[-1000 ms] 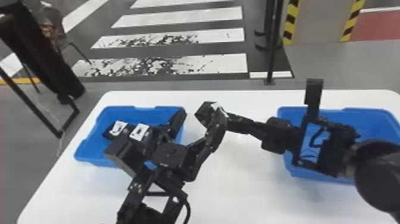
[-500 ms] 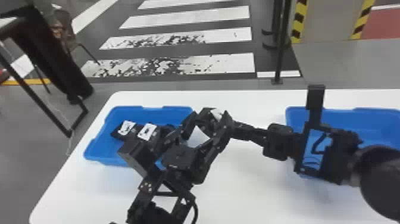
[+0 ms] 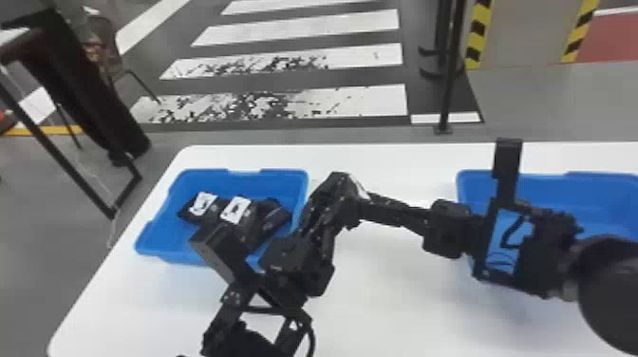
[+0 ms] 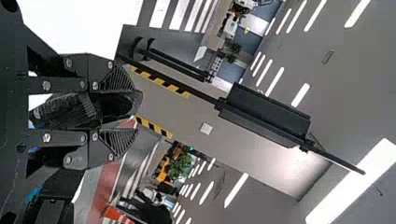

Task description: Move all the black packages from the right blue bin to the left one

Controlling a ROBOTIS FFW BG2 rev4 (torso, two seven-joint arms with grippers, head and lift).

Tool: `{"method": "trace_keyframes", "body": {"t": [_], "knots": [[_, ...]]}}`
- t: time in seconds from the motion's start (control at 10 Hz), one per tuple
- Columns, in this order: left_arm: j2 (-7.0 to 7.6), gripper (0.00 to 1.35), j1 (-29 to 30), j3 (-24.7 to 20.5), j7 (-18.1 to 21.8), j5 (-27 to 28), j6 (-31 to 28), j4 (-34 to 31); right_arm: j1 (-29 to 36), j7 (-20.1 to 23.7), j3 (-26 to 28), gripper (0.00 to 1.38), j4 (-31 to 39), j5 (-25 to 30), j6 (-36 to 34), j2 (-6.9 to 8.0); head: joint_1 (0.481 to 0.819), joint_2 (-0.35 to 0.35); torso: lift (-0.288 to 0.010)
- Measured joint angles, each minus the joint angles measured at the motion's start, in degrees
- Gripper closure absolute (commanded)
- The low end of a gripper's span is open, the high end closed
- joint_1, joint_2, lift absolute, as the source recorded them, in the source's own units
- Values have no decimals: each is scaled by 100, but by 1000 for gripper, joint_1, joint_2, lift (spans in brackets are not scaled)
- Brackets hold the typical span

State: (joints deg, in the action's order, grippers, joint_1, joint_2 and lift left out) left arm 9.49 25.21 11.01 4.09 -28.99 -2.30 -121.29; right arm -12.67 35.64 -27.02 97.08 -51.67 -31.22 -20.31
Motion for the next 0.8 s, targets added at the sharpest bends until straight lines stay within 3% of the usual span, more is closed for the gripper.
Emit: {"method": "trace_keyframes", "body": {"t": [0.2,0.3,0.4,0.5,0.6,0.8], "knots": [[-22,1205,50,-49,-21,-44,151,2,2,5,-6,1177,0,2,0,0,695,218,-176],[-25,1205,57,-52,-27,-46,198,2,2,0,-6,1076,-9,8,0,1,695,221,-176],[-34,1205,54,-74,-33,-46,242,2,3,-1,-6,763,-41,0,1,2,695,222,-176],[-67,1205,40,-188,-59,-12,262,16,34,22,-3,308,-111,-69,5,2,695,231,-176],[-135,1205,0,-413,-58,78,281,103,92,70,11,50,-202,-199,64,-2,695,254,-176],[-282,1205,-302,-1062,-183,664,512,606,174,108,67,148,-277,-374,162,-19,695,306,-176]]}}
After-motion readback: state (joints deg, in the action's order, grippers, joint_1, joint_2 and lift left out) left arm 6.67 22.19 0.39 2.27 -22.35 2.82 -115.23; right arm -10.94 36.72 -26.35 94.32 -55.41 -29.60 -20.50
